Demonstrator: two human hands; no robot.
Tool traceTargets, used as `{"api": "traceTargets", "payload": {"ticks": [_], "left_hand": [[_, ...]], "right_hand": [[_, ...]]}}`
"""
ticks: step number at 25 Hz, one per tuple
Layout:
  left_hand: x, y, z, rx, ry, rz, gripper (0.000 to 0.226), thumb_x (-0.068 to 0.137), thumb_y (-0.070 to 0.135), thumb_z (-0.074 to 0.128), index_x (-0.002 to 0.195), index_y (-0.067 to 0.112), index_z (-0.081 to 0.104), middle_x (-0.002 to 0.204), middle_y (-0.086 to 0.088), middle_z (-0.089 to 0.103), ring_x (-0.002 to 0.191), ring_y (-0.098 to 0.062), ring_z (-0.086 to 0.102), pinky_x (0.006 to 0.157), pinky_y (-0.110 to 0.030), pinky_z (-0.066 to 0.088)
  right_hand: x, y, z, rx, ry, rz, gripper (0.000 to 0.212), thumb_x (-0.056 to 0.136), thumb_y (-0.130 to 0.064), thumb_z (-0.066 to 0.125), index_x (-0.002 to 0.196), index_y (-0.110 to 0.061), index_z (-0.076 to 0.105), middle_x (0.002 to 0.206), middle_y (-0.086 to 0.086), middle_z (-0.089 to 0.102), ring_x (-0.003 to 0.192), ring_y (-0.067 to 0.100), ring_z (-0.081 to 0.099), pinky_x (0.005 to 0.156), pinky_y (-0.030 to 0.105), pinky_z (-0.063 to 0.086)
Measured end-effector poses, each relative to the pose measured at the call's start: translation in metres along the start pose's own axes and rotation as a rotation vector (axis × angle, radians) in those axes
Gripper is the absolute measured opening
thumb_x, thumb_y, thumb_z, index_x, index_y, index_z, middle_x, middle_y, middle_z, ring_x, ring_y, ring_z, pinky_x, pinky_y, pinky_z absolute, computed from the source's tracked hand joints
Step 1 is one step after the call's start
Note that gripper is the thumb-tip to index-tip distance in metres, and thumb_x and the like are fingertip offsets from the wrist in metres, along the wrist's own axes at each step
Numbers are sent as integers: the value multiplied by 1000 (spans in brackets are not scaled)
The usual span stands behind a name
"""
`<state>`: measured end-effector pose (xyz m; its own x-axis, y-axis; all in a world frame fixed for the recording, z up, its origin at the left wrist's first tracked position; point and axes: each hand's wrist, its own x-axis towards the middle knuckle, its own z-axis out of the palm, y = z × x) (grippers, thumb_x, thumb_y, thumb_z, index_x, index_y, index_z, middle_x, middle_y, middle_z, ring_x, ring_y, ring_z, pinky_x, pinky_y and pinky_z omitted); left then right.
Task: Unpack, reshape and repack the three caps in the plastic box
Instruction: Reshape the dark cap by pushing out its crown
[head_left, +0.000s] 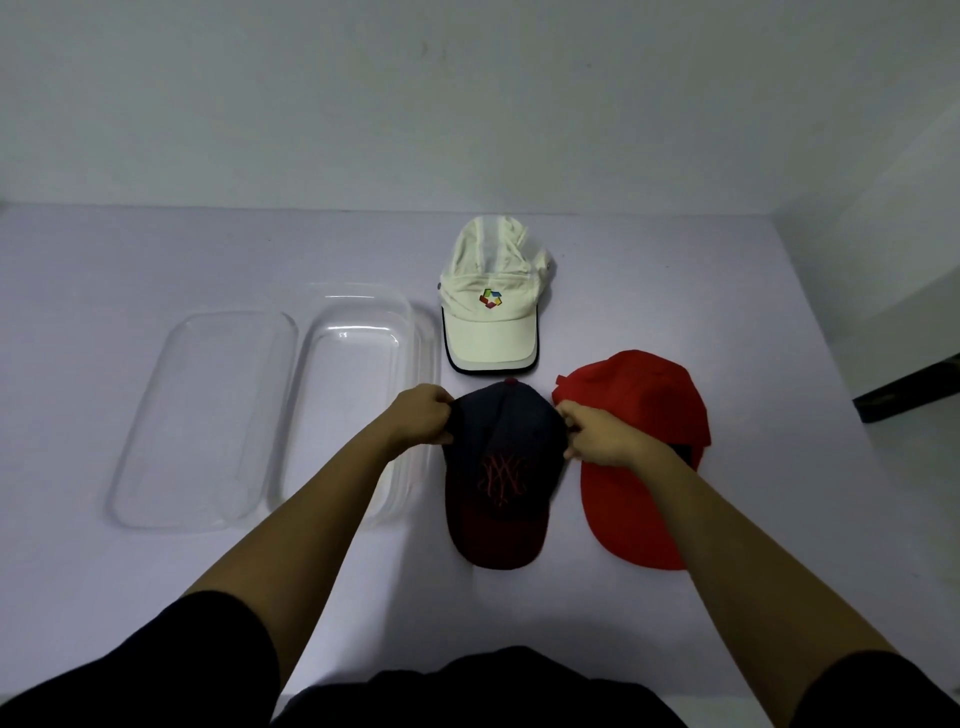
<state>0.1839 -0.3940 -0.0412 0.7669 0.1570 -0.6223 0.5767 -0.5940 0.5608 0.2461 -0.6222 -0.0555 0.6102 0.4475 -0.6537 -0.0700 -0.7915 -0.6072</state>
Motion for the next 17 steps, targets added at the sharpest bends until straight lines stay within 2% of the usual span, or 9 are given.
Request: {"api": "traceTargets", "payload": {"ticks": [3, 6, 8, 10, 12, 14, 15, 17], "left_hand": [[-1, -1, -2, 161, 31, 48, 30, 85, -4, 53, 114, -1, 62, 108, -17, 68, 99, -29, 65, 82, -29, 51], [-3, -2, -2, 233, 90, 56, 28, 87, -4, 55, 113, -3, 64, 108, -19, 69, 99, -30, 66, 81, -27, 50], [1, -3, -1, 246, 131, 40, 26, 86, -4, 55, 110, -4, 65, 104, -20, 69, 96, -31, 67, 81, -28, 51], [3, -3, 0, 270, 149, 12, 18, 85, -4, 55, 100, -5, 67, 93, -19, 68, 87, -29, 67, 78, -29, 53], [5, -2, 2, 322, 172, -19, 9, 86, -4, 56, 82, 2, 62, 78, -11, 60, 73, -23, 60, 72, -27, 50], [6, -1, 4, 373, 213, -17, 26, 87, -3, 54, 64, 9, 50, 65, -4, 47, 59, -15, 49, 68, -26, 47], [6, -1, 3, 384, 222, -14, 31, 87, -3, 53, 60, 11, 44, 63, -2, 44, 55, -12, 44, 65, -26, 46], [8, 0, -1, 337, 186, -16, 24, 87, -1, 51, 64, 7, 51, 67, -7, 53, 59, -16, 52, 63, -29, 50]], "right_hand": [[-2, -1, -4, -251, 67, -45, 23, 88, 6, 41, 102, -10, 50, 86, 7, 56, 80, 22, 55, 80, 40, 52], [-3, -2, -11, -390, 148, 5, 25, 90, 0, 39, 106, -14, 52, 99, 10, 60, 88, 25, 58, 76, 35, 48], [-3, -2, -14, -402, 176, 27, 28, 91, -2, 41, 111, -14, 55, 103, 9, 62, 93, 25, 60, 81, 35, 50], [-3, -2, -13, -457, 217, 38, 29, 91, -4, 44, 115, -15, 57, 107, 9, 64, 97, 26, 60, 85, 38, 51], [-4, -3, -10, -543, 287, 53, 27, 92, -7, 46, 115, -15, 60, 111, 10, 64, 100, 28, 60, 85, 38, 50], [-4, -5, -8, -580, 296, 42, 27, 93, -7, 46, 113, -13, 61, 110, 11, 64, 100, 30, 60, 84, 39, 51], [-3, -6, -7, -555, 281, 23, 26, 92, -6, 45, 111, -12, 61, 108, 12, 65, 97, 30, 61, 84, 40, 52], [0, -7, -4, -398, 237, -24, 21, 92, -4, 44, 105, -8, 59, 103, 12, 64, 91, 28, 62, 83, 43, 53]]}}
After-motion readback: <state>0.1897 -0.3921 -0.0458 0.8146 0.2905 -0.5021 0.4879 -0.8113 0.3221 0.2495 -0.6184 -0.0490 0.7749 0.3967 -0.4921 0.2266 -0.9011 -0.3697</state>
